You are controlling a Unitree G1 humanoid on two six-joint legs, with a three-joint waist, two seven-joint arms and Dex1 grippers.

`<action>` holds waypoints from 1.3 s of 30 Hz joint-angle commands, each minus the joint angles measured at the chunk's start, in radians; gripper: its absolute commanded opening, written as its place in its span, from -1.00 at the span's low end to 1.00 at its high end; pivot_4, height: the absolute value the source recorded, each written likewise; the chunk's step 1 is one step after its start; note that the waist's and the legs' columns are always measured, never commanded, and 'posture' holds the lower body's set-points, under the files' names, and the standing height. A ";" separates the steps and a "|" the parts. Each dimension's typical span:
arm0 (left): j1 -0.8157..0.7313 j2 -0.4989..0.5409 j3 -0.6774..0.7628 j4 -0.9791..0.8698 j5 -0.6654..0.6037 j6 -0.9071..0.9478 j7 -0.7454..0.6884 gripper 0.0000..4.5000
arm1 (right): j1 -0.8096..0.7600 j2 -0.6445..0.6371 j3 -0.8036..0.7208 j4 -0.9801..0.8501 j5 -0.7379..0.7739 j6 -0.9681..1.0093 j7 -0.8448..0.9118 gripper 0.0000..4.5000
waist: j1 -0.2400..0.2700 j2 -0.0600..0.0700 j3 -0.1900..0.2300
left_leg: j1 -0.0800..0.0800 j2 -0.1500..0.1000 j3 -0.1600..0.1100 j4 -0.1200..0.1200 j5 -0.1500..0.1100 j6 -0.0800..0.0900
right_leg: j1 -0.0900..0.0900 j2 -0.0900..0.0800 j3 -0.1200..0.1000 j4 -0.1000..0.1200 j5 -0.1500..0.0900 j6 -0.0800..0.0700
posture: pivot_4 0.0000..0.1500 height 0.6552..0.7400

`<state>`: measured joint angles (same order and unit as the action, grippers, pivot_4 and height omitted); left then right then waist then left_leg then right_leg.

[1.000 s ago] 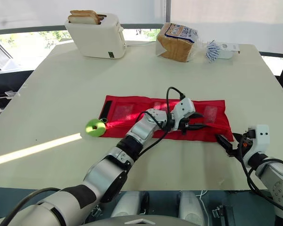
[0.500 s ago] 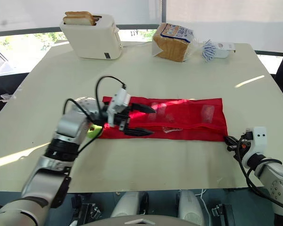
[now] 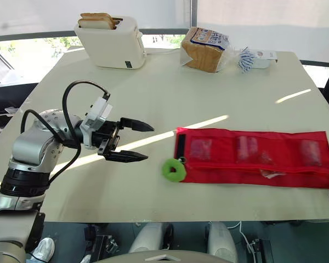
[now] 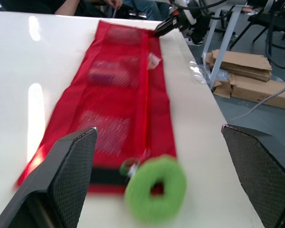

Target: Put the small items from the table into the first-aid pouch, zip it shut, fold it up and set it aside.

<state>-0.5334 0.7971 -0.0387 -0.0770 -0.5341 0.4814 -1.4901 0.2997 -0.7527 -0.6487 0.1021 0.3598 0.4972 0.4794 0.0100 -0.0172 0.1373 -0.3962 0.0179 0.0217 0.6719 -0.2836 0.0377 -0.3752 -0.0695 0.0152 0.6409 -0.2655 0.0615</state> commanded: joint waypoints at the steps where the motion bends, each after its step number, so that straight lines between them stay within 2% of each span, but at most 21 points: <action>1: -0.004 0.024 0.019 -0.001 0.002 -0.027 -0.009 1.00 | -0.022 -0.019 -0.035 0.017 -0.022 -0.035 -0.015 -0.96 | 0.000 0.000 0.000 | 0.000 0.000 0.000 0.000 0.000 0.000 | 0.000 0.000 0.000 0.000 0.000 0.000 | 1.00 1.00; 3: -0.002 0.024 0.018 0.002 0.006 -0.035 -0.004 1.00 | -0.016 -0.022 -0.020 0.005 -0.034 -0.074 0.014 -0.96 | 0.000 0.000 0.000 | 0.000 0.000 0.000 0.000 0.000 0.000 | 0.000 0.000 0.000 0.000 0.000 0.000 | 1.00 1.00; 6: 0.010 0.026 0.022 -0.006 -0.002 -0.035 0.004 1.00 | 0.017 -0.025 -0.028 -0.035 -0.014 -0.122 0.102 -0.58 | 0.001 0.000 0.000 | 0.000 0.000 0.000 0.000 0.000 0.000 | 0.000 0.000 0.000 0.000 0.000 0.000 | 1.00 1.00; 9: 0.028 0.028 0.029 -0.007 0.001 -0.036 0.024 1.00 | 0.093 -0.039 -0.077 -0.110 0.025 -0.163 0.223 0.01 | 0.000 0.001 0.000 | 0.000 0.000 0.000 0.000 0.000 0.000 | 0.000 0.000 0.000 0.000 0.000 0.000 | 1.00 1.00; 10: 0.031 0.025 0.028 -0.002 0.010 -0.033 0.043 1.00 | 0.121 -0.049 -0.103 -0.128 0.027 -0.187 0.258 0.28 | 0.000 0.000 0.000 | 0.000 0.001 0.000 0.000 0.000 0.000 | 0.000 0.000 0.000 0.000 0.000 0.000 | 1.00 1.00; 13: 0.037 0.011 -0.006 0.022 0.081 -0.024 0.140 1.00 | 0.214 -0.059 -0.195 -0.205 0.079 -0.222 0.386 0.85 | 0.003 0.001 0.000 | 0.000 0.001 0.000 0.000 0.000 0.000 | 0.000 0.000 0.001 0.000 0.000 0.000 | 1.00 1.00; 14: 0.042 0.006 -0.027 0.030 0.112 -0.015 0.175 1.00 | 0.247 -0.055 -0.222 -0.243 0.104 -0.242 0.442 0.97 | 0.003 0.001 0.000 | 0.000 0.001 0.000 0.000 0.000 0.000 | 0.000 0.000 0.001 0.000 0.000 0.000 | 1.00 1.00; 16: 0.054 -0.017 -0.057 0.033 0.132 0.023 0.223 1.00 | 0.278 -0.026 -0.268 -0.339 0.207 -0.228 0.516 0.97 | 0.004 0.002 -0.001 | 0.000 0.001 0.000 0.000 0.000 0.000 | 0.000 0.000 0.001 0.000 0.000 0.000 | 1.00 1.00; 20: 0.046 -0.091 -0.092 0.025 0.052 0.214 0.253 1.00 | 0.291 0.012 -0.187 -0.564 0.308 -0.191 0.540 0.97 | -0.002 -0.003 -0.001 | 0.001 0.004 0.000 0.000 0.000 0.000 | 0.000 0.001 0.000 0.000 0.000 0.000 | 1.00 1.00; 25: -0.059 -0.209 -0.141 0.168 0.104 0.306 0.368 1.00 | 0.255 0.025 -0.115 -0.752 0.482 -0.112 0.517 0.97 | 0.007 -0.003 -0.001 | 0.000 0.004 -0.001 0.000 0.000 0.000 | 0.000 0.001 0.000 0.001 0.000 0.000 | 1.00 1.00; 30: -0.141 -0.327 -0.189 0.328 0.196 0.280 0.476 1.00 | 0.256 0.005 -0.152 -0.839 0.586 -0.059 0.483 0.97 | 0.005 -0.005 0.000 | -0.002 -0.001 -0.002 0.001 0.000 0.000 | 0.000 0.000 0.001 0.000 0.000 0.001 | 1.00 1.00; 34: -0.156 -0.386 -0.220 0.391 0.234 0.298 0.509 1.00 | 0.257 -0.008 -0.183 -0.865 0.630 -0.035 0.454 0.97 | 0.006 -0.006 -0.001 | -0.001 -0.001 -0.002 0.002 0.000 0.000 | 0.001 0.000 0.001 0.001 0.000 0.001 | 1.00 1.00; 39: -0.167 -0.461 -0.222 0.419 0.172 0.478 0.485 1.00 | 0.268 -0.005 -0.185 -0.892 0.648 -0.027 0.441 0.97 | 0.008 -0.005 -0.004 | 0.000 -0.001 -0.003 0.002 0.000 0.001 | 0.002 0.000 0.001 0.000 -0.001 0.001 | 1.00 1.00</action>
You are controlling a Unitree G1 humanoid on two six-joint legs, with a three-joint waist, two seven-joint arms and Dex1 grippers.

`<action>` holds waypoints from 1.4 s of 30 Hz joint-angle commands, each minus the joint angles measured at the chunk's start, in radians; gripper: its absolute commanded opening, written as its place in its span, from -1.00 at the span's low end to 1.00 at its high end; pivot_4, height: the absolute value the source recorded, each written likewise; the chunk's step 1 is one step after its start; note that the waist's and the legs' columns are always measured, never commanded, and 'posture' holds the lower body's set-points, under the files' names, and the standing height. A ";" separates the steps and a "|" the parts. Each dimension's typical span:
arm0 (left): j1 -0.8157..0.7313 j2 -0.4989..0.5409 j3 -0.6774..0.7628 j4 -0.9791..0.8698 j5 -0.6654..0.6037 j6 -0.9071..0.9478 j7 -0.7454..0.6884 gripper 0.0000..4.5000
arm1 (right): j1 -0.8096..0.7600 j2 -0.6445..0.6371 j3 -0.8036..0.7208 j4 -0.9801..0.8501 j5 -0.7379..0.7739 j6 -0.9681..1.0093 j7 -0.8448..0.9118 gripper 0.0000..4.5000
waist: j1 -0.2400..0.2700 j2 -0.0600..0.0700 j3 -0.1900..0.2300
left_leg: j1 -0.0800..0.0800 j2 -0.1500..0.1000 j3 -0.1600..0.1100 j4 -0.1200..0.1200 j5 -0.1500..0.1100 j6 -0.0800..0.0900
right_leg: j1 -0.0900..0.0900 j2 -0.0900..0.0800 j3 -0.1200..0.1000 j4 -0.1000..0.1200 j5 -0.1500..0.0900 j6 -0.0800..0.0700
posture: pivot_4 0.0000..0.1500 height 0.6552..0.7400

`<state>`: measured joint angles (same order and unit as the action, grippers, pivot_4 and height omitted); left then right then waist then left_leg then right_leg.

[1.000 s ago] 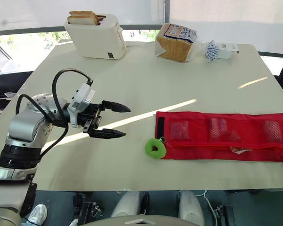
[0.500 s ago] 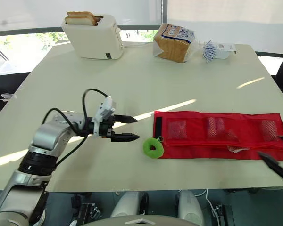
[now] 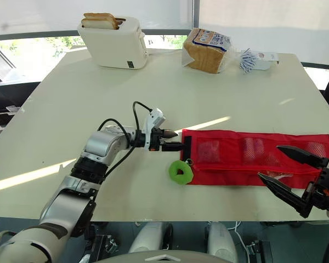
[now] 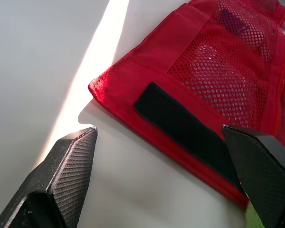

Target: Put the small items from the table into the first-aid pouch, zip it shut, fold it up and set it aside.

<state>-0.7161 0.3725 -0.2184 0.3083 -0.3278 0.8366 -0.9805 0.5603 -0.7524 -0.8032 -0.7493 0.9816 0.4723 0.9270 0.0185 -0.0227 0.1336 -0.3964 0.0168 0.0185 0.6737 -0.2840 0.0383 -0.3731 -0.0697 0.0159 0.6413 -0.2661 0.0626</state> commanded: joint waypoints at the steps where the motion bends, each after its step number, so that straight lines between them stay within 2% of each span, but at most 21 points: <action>1: 0.013 -0.048 -0.045 0.036 -0.038 0.148 -0.022 1.00 | 0.007 -0.006 -0.029 -0.046 0.029 -0.002 -0.008 0.97 | -0.001 0.000 -0.001 | 0.000 0.000 0.000 0.000 0.000 0.000 | 0.000 0.000 0.000 0.000 0.000 0.001 | 1.00 1.00; 6: -0.015 -0.110 0.000 0.080 -0.074 0.259 0.006 1.00 | 0.029 -0.022 -0.033 -0.063 0.044 0.021 -0.008 0.97 | 0.002 0.001 -0.005 | 0.000 -0.003 -0.003 0.000 0.000 0.001 | 0.002 -0.001 0.000 -0.001 -0.002 0.003 | 1.00 1.00; 11: -0.025 -0.117 0.030 0.084 -0.123 0.325 -0.030 1.00 | 0.015 -0.025 -0.037 -0.049 -0.008 -0.009 0.006 0.97 | 0.000 0.001 -0.005 | 0.000 -0.004 -0.004 0.000 -0.001 0.001 | 0.003 -0.001 0.001 0.000 -0.003 0.004 | 1.00 1.00; 18: -0.065 -0.141 0.148 0.154 -0.195 0.383 -0.011 1.00 | -0.009 -0.016 -0.011 -0.033 -0.038 -0.023 0.005 0.97 | -0.003 0.001 -0.005 | 0.000 -0.004 -0.004 0.000 -0.001 0.001 | 0.003 -0.001 0.000 0.000 -0.003 0.004 | 1.00 1.00; 19: -0.067 -0.140 0.152 0.155 -0.201 0.389 -0.013 0.75 | -0.017 -0.016 -0.007 -0.030 -0.042 -0.024 0.004 1.00 | -0.004 0.001 -0.005 | 0.000 -0.004 -0.005 0.000 -0.001 0.001 | 0.002 -0.001 0.000 0.000 -0.003 0.004 | 1.00 1.00; 20: -0.065 -0.137 0.149 0.152 -0.203 0.383 -0.018 0.64 | -0.022 -0.017 -0.004 -0.027 -0.046 -0.024 0.005 1.00 | -0.004 0.000 -0.004 | 0.000 -0.004 -0.004 0.000 -0.001 0.001 | 0.002 -0.001 0.000 0.000 -0.003 0.004 | 1.00 1.00; 22: -0.064 -0.135 0.154 0.152 -0.208 0.380 -0.013 0.21 | -0.028 -0.016 -0.002 -0.025 -0.050 -0.025 0.007 1.00 | -0.005 0.000 -0.004 | 0.000 -0.004 -0.004 0.000 -0.001 0.001 | 0.002 -0.001 0.000 0.000 -0.003 0.004 | 1.00 1.00; 27: -0.057 -0.112 0.160 0.132 -0.224 0.377 -0.030 -0.99 | -0.035 -0.014 0.002 -0.022 -0.056 -0.025 0.008 1.00 | -0.005 0.000 -0.004 | 0.000 -0.004 -0.005 0.000 -0.001 0.001 | 0.002 -0.001 0.001 0.000 -0.003 0.004 | 1.00 1.00; 31: -0.056 -0.094 0.202 0.121 -0.262 0.381 -0.036 -0.99 | -0.046 -0.010 0.044 -0.039 -0.071 -0.015 -0.023 1.00 | -0.006 0.000 -0.004 | 0.000 -0.004 -0.005 0.000 0.000 0.001 | 0.002 -0.001 0.001 0.000 -0.003 0.004 | 1.00 1.00; 34: -0.059 -0.097 0.235 0.109 -0.294 0.402 -0.025 -0.99 | -0.085 -0.024 0.151 -0.070 -0.095 0.034 -0.109 1.00 | -0.009 0.000 -0.003 | 0.000 -0.003 -0.005 0.000 0.000 0.001 | 0.002 -0.001 0.001 0.000 -0.003 0.004 | 1.00 1.00; 37: -0.060 -0.112 0.266 0.109 -0.301 0.408 0.021 -0.99 | -0.188 -0.027 0.321 -0.106 -0.121 0.057 -0.175 1.00 | -0.011 0.000 -0.003 | 0.000 -0.003 -0.004 0.000 0.000 0.001 | 0.001 -0.001 0.001 0.001 -0.002 0.004 | 1.00 1.00; 41: -0.058 -0.130 0.297 0.108 -0.297 0.410 0.084 -0.99 | -0.416 0.007 0.609 -0.081 -0.236 0.096 -0.266 1.00 | -0.004 -0.001 -0.003 | -0.002 -0.004 -0.004 0.000 0.000 0.000 | -0.001 -0.001 0.001 0.001 -0.002 0.004 | 1.00 1.00; 42: -0.059 -0.135 0.309 0.112 -0.298 0.413 0.104 -0.99 | -0.509 0.039 0.728 -0.053 -0.293 0.099 -0.272 1.00 | -0.006 -0.002 -0.003 | -0.003 -0.005 -0.004 0.000 0.002 -0.004 | -0.002 -0.001 0.001 0.001 -0.002 0.004 | 1.00 1.00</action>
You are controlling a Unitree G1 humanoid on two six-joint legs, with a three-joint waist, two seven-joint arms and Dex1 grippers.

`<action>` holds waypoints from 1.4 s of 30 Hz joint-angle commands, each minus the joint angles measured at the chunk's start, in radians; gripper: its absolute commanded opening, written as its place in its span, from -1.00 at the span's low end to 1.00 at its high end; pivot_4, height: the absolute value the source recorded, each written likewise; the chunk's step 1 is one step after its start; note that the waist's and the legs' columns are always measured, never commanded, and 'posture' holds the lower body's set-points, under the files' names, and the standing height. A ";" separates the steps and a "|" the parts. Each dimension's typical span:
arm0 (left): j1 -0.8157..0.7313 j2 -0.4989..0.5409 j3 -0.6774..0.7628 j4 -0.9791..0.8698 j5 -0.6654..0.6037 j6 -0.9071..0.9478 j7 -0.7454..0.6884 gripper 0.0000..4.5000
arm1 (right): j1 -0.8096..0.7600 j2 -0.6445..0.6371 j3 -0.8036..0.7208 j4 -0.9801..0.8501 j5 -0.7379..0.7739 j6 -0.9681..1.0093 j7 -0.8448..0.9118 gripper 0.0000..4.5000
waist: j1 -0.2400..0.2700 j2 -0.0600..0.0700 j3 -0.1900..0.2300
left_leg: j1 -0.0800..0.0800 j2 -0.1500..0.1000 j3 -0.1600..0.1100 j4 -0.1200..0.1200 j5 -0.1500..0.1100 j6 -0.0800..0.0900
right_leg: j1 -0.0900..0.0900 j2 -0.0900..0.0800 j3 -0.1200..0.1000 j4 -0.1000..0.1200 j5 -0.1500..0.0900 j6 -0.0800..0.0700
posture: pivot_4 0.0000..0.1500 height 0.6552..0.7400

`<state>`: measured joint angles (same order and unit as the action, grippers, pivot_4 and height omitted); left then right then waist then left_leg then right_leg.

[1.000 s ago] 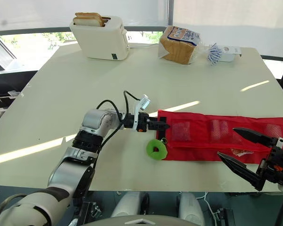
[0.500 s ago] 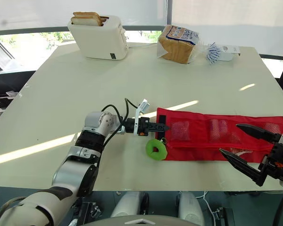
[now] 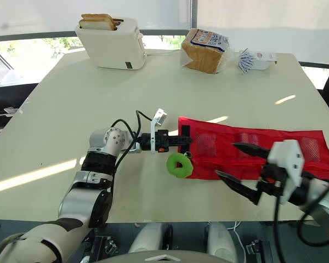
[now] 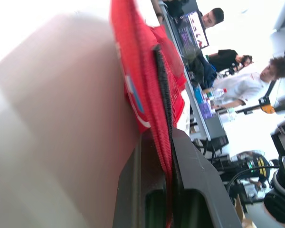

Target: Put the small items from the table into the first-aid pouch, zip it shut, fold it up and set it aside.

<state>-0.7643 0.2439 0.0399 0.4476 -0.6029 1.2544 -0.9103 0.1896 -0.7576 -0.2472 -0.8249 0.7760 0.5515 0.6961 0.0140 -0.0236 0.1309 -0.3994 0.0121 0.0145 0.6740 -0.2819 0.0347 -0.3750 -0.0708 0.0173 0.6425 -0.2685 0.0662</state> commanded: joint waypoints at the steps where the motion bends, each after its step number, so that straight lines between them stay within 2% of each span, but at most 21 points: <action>1: -0.012 -0.012 0.060 -0.022 -0.025 -0.001 0.050 -0.99 | -0.208 0.067 0.263 0.045 -0.139 0.012 -0.038 1.00 | -0.012 -0.004 0.001 | 0.000 0.000 0.000 0.000 0.000 0.000 | 0.000 0.000 0.000 0.000 0.000 0.000 | 1.00 1.00; 6: -0.028 -0.037 0.093 0.010 -0.017 -0.004 0.124 -0.99 | -0.380 0.077 0.512 0.173 -0.328 -0.041 0.061 1.00 | -0.015 -0.003 0.002 | 0.000 0.000 -0.001 0.000 0.001 -0.001 | 0.000 0.000 -0.001 0.000 0.000 0.000 | 1.00 1.00; 11: -0.044 -0.050 0.109 0.032 -0.026 -0.006 0.150 -0.99 | -0.467 0.082 0.589 0.286 -0.417 -0.068 0.125 1.00 | -0.019 -0.003 0.002 | 0.000 -0.001 0.000 0.001 0.001 -0.002 | 0.000 -0.001 0.000 0.001 0.000 0.000 | 1.00 1.00; 17: -0.053 -0.057 0.124 0.048 -0.027 -0.018 0.166 -0.99 | -0.495 0.096 0.648 0.370 -0.508 -0.073 0.148 1.00 | -0.023 -0.003 0.002 | 0.000 -0.001 0.000 0.001 0.001 -0.002 | 0.000 -0.001 0.000 0.001 0.000 0.000 | 1.00 1.00; 20: -0.052 -0.055 0.124 0.048 -0.023 -0.024 0.169 -1.00 | -0.490 0.114 0.638 0.373 -0.524 -0.076 0.137 0.65 | -0.024 -0.003 0.002 | 0.000 -0.001 0.000 0.001 0.001 -0.002 | 0.000 -0.001 0.000 0.001 0.000 0.000 | 1.00 1.00; 22: -0.053 -0.056 0.130 0.051 -0.026 -0.023 0.172 -1.00 | -0.491 0.120 0.630 0.381 -0.541 -0.077 0.131 0.22 | -0.024 -0.003 0.002 | 0.000 -0.001 0.000 0.001 0.001 -0.002 | 0.000 -0.001 0.000 0.001 0.000 0.000 | 1.00 1.00; 23: -0.054 -0.056 0.132 0.052 -0.028 -0.022 0.173 -1.00 | -0.493 0.120 0.629 0.386 -0.554 -0.077 0.126 0.11 | -0.024 -0.003 0.002 | 0.000 -0.001 0.000 0.001 0.001 -0.002 | 0.000 -0.001 0.000 0.001 0.000 0.000 | 1.00 1.00; 27: -0.050 -0.059 0.129 0.043 -0.034 -0.015 0.167 -1.00 | -0.496 0.135 0.631 0.407 -0.583 -0.109 0.127 -0.74 | -0.024 -0.003 0.002 | 0.000 -0.001 0.000 0.001 0.001 -0.002 | -0.001 -0.001 0.000 0.001 0.000 0.000 | 1.00 1.00; 28: -0.049 -0.060 0.129 0.040 -0.035 -0.014 0.167 -1.00 | -0.495 0.145 0.627 0.408 -0.580 -0.115 0.126 -0.80 | -0.025 -0.003 0.002 | 0.000 -0.001 0.000 0.001 0.001 -0.002 | -0.001 -0.001 0.000 0.001 0.000 0.000 | 1.00 1.00; 29: -0.047 -0.060 0.128 0.040 -0.035 -0.015 0.168 -1.00 | -0.494 0.151 0.625 0.405 -0.577 -0.124 0.131 -0.99 | -0.025 -0.003 0.002 | 0.000 -0.001 0.000 0.001 0.001 -0.002 | -0.001 -0.001 0.000 0.001 0.000 0.000 | 1.00 1.00; 33: -0.043 -0.061 0.124 0.041 -0.030 -0.020 0.167 -1.00 | -0.495 0.150 0.636 0.397 -0.588 -0.175 0.175 -0.99 | -0.024 -0.003 0.002 | 0.000 -0.001 0.000 0.001 0.001 -0.002 | -0.001 -0.001 0.000 0.001 0.000 0.000 | 1.00 1.00; 34: -0.043 -0.060 0.124 0.043 -0.029 -0.022 0.167 -1.00 | -0.499 0.154 0.637 0.397 -0.591 -0.179 0.176 -0.88 | -0.024 -0.003 0.002 | 0.000 -0.001 0.000 0.001 0.001 -0.002 | 0.000 -0.001 0.000 0.001 0.000 0.000 | 1.00 1.00; 36: -0.043 -0.061 0.124 0.049 -0.026 -0.028 0.168 -1.00 | -0.507 0.168 0.635 0.401 -0.589 -0.158 0.173 -0.63 | -0.025 -0.003 0.002 | 0.000 -0.001 0.000 0.001 0.001 -0.002 | 0.000 -0.001 0.000 0.001 0.000 0.000 | 1.00 1.00; 38: -0.043 -0.062 0.122 0.051 -0.025 -0.031 0.168 -1.00 | -0.520 0.172 0.649 0.419 -0.613 -0.157 0.176 -0.22 | -0.025 -0.003 0.002 | 0.000 -0.001 0.000 0.001 0.001 -0.002 | -0.001 -0.001 0.000 0.001 0.000 0.000 | 1.00 1.00; 40: -0.042 -0.063 0.122 0.050 -0.025 -0.032 0.170 -1.00 | -0.528 0.177 0.666 0.439 -0.634 -0.155 0.181 0.04 | -0.025 -0.003 0.002 | 0.000 -0.001 0.000 0.001 0.001 -0.002 | -0.001 -0.001 0.000 0.001 0.000 0.000 | 1.00 1.00; 41: -0.042 -0.062 0.120 0.049 -0.025 -0.033 0.169 -1.00 | -0.535 0.179 0.680 0.452 -0.645 -0.147 0.185 0.30 | -0.025 -0.003 0.002 | 0.000 -0.001 0.000 0.001 0.001 -0.002 | -0.001 -0.001 0.000 0.001 0.000 0.000 | 1.00 1.00; 42: -0.041 -0.061 0.119 0.049 -0.024 -0.033 0.169 -1.00 | -0.540 0.181 0.691 0.464 -0.654 -0.140 0.189 0.44 | -0.025 -0.003 0.002 | 0.000 -0.001 0.000 0.001 0.001 -0.002 | -0.001 -0.001 0.000 0.001 0.000 0.000 | 1.00 1.00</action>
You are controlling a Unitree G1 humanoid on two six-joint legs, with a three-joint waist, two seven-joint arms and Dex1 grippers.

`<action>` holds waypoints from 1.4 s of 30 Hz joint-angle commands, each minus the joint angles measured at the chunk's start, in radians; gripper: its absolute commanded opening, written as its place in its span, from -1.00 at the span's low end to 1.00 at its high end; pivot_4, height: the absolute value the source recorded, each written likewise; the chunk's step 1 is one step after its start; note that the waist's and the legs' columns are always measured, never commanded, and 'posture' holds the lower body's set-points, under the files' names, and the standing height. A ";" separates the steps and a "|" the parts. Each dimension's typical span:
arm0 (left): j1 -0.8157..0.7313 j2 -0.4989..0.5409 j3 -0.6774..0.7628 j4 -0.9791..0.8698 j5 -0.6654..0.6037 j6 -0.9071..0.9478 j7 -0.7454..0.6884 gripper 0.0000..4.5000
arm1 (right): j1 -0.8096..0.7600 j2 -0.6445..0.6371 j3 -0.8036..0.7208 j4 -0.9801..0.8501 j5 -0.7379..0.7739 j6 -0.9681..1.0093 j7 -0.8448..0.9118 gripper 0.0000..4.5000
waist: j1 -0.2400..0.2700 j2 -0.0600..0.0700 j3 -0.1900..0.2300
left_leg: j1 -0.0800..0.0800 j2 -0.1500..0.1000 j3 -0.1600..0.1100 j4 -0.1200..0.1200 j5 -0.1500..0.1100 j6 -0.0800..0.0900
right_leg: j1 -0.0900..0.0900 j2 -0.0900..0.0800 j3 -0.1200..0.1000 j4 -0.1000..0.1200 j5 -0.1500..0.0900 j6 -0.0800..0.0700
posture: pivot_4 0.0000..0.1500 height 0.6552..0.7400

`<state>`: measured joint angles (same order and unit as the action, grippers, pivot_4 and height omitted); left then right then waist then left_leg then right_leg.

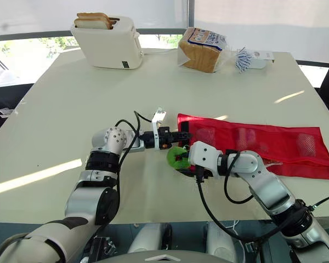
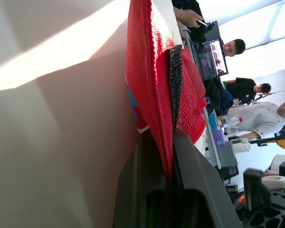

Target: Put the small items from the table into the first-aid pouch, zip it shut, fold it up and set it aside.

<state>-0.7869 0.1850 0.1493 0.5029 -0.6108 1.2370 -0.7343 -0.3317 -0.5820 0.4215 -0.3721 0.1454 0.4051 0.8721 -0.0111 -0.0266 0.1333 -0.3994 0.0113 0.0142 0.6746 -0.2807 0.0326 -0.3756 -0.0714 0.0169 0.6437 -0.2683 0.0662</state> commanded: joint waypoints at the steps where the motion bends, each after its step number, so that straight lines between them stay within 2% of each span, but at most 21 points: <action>1: -0.018 -0.001 0.009 -0.007 -0.016 -0.016 -0.008 -1.00 | -0.023 0.007 0.031 0.020 -0.032 0.012 0.016 0.44 | 0.000 0.000 0.000 | 0.000 0.000 0.000 0.000 0.000 0.000 | 0.000 0.000 0.000 0.000 0.000 0.000 | 1.00 1.00; 8: -0.018 0.003 0.011 -0.005 -0.015 -0.018 -0.005 -1.00 | -0.044 -0.015 0.090 0.096 -0.167 -0.041 0.010 0.44 | 0.000 0.000 0.000 | 0.000 0.000 0.000 0.000 0.000 0.000 | 0.000 0.000 0.000 0.000 0.000 0.000 | 1.00 1.00; 9: -0.018 0.003 0.011 -0.007 -0.015 -0.017 -0.005 -1.00 | -0.045 -0.008 0.086 0.100 -0.174 -0.036 0.002 0.22 | -0.001 0.000 0.000 | 0.000 0.000 0.000 0.000 0.000 0.000 | 0.000 0.000 0.000 0.000 0.000 0.000 | 1.00 1.00; 11: -0.017 0.002 0.012 -0.009 -0.016 -0.015 -0.003 -1.00 | -0.050 0.000 0.082 0.109 -0.200 -0.038 -0.015 -0.06 | -0.001 0.000 0.000 | 0.000 0.000 0.000 0.000 0.000 0.000 | 0.000 0.000 0.000 0.000 0.000 0.000 | 1.00 1.00; 13: -0.015 0.001 0.012 -0.012 -0.017 -0.013 -0.003 -1.00 | -0.052 -0.003 0.086 0.119 -0.229 -0.047 -0.018 -0.63 | 0.000 0.000 0.000 | 0.000 0.000 0.000 0.000 0.000 0.000 | 0.000 0.000 0.000 0.000 0.000 0.000 | 1.00 1.00; 16: -0.012 0.000 0.010 -0.017 -0.018 -0.010 -0.002 -1.00 | -0.047 -0.004 0.089 0.124 -0.243 -0.058 -0.010 -0.99 | 0.000 0.000 0.000 | 0.000 0.000 0.000 0.000 0.000 0.000 | 0.000 0.000 0.000 0.000 0.000 0.000 | 1.00 1.00; 19: -0.011 0.001 0.009 -0.019 -0.017 -0.011 -0.001 -1.00 | -0.038 0.009 0.073 0.116 -0.235 -0.058 -0.013 -0.99 | 0.000 0.000 0.000 | 0.000 0.000 0.000 0.000 0.000 -0.001 | 0.000 0.000 0.000 0.000 0.000 0.000 | 1.00 1.00; 25: -0.010 0.023 -0.006 -0.010 0.001 -0.046 -0.019 -1.00 | 0.032 0.122 -0.114 -0.005 0.003 0.083 -0.035 -0.99 | 0.000 0.000 0.000 | 0.000 0.000 0.000 0.000 0.000 -0.001 | 0.000 0.000 0.000 0.000 0.000 0.000 | 1.00 1.00; 34: 0.037 0.129 -0.167 -0.025 0.098 -0.208 -0.167 -1.00 | 0.241 0.034 -0.502 -0.186 0.354 0.272 -0.021 -0.99 | 0.001 0.000 0.000 | 0.001 0.000 0.000 -0.002 0.000 -0.001 | 0.000 0.000 0.000 0.000 0.000 0.000 | 1.00 1.00; 42: 0.056 0.191 -0.228 0.000 0.155 -0.314 -0.245 -1.00 | 0.438 0.067 -0.741 -0.217 0.510 0.322 -0.141 -0.99 | 0.001 0.000 0.000 | 0.001 0.000 0.001 -0.003 -0.002 0.004 | 0.000 0.000 0.001 0.000 0.000 0.000 | 1.00 1.00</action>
<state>-0.7332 0.3417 -0.0896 0.4923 -0.4779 0.9480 -0.9716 0.0803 -0.5193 -0.2405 -0.5539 0.6195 0.7376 0.7556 -0.0099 -0.0261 0.1336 -0.3981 0.0117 0.0149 0.6717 -0.2831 0.0367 -0.3754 -0.0716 0.0177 0.6432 -0.2683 0.0660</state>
